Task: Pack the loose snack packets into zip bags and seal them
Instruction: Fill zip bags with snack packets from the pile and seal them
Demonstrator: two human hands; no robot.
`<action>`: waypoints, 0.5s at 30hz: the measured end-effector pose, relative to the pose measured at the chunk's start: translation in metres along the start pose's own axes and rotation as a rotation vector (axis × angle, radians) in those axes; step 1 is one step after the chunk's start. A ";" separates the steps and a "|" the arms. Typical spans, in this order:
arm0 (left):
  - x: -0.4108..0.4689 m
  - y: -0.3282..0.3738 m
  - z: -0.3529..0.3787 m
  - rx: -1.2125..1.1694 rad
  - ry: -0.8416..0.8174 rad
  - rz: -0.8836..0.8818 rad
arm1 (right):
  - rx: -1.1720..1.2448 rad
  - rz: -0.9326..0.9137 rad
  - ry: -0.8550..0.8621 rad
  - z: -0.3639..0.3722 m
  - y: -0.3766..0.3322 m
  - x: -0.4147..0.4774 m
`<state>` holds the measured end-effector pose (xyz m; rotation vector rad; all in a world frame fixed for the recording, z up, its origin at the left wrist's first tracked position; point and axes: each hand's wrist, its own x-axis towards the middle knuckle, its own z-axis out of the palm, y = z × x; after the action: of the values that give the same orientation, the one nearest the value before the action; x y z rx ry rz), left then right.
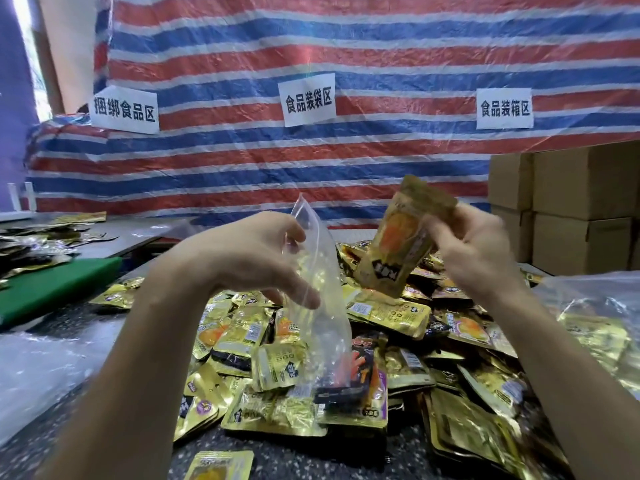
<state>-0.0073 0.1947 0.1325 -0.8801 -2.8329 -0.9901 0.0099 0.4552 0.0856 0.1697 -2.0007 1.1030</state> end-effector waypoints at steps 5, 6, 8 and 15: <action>0.005 0.005 0.010 -0.036 -0.006 0.017 | 0.430 0.173 0.204 -0.014 -0.027 -0.001; 0.006 0.007 0.013 -0.040 -0.022 0.021 | 0.548 0.230 0.211 -0.013 -0.034 0.000; 0.008 0.010 0.020 -0.020 -0.022 0.036 | 0.739 0.316 0.209 -0.010 -0.047 0.002; 0.023 0.013 0.036 -0.113 0.109 0.047 | 0.395 0.163 0.243 0.010 -0.060 0.000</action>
<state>-0.0144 0.2355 0.1151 -0.8683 -2.6770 -1.1649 0.0316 0.4112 0.1209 0.0722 -1.5887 1.5403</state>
